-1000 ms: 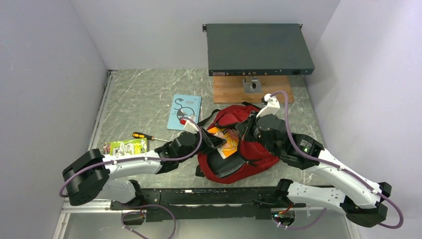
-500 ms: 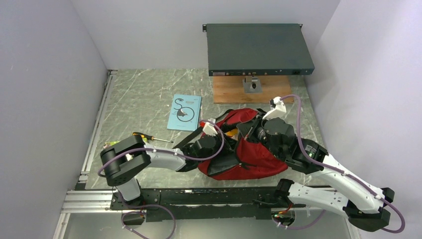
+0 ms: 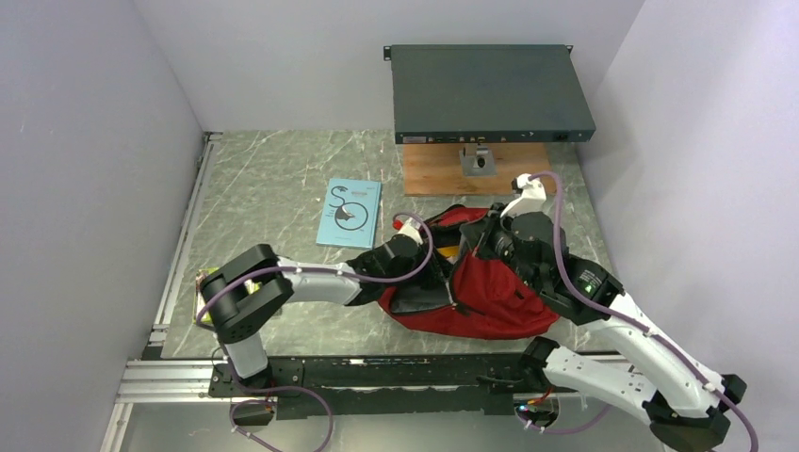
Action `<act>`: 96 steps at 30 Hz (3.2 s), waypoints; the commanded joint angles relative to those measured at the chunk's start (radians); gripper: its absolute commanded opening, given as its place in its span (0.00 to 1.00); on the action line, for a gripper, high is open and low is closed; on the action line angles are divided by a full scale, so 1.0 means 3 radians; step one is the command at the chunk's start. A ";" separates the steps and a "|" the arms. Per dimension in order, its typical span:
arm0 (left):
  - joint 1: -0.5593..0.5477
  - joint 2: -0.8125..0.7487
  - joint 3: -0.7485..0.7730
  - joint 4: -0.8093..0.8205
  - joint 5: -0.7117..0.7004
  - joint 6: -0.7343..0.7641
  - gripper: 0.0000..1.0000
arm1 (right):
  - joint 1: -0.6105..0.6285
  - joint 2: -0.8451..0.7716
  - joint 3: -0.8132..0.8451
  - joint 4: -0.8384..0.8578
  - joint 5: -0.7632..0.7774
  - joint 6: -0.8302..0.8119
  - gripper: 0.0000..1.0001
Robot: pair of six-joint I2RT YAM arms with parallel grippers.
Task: Pack the student bag
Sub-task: Place the book in the student bag.
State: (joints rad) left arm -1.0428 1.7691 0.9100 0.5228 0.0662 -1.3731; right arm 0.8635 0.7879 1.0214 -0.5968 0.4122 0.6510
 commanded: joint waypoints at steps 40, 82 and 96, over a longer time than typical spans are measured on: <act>0.0091 0.0236 0.0471 -0.0580 0.0164 0.0414 0.68 | -0.0741 -0.0219 -0.0219 0.0523 -0.1295 -0.0767 0.00; 0.0065 -0.0994 0.0256 -0.2150 -0.0208 0.1493 0.95 | -0.0745 -0.0190 -0.0373 0.0237 -0.0740 -0.1105 0.00; 0.0050 -0.1639 -0.0278 -0.0825 0.0655 0.2083 0.86 | -0.0741 -0.0099 -0.0583 0.0402 -0.1508 -0.0779 0.00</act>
State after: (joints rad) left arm -1.0252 1.2865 0.8646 0.0360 0.1429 -0.7872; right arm 0.6411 0.7410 0.8406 -0.5442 0.0696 0.3649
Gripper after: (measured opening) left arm 0.876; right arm 0.023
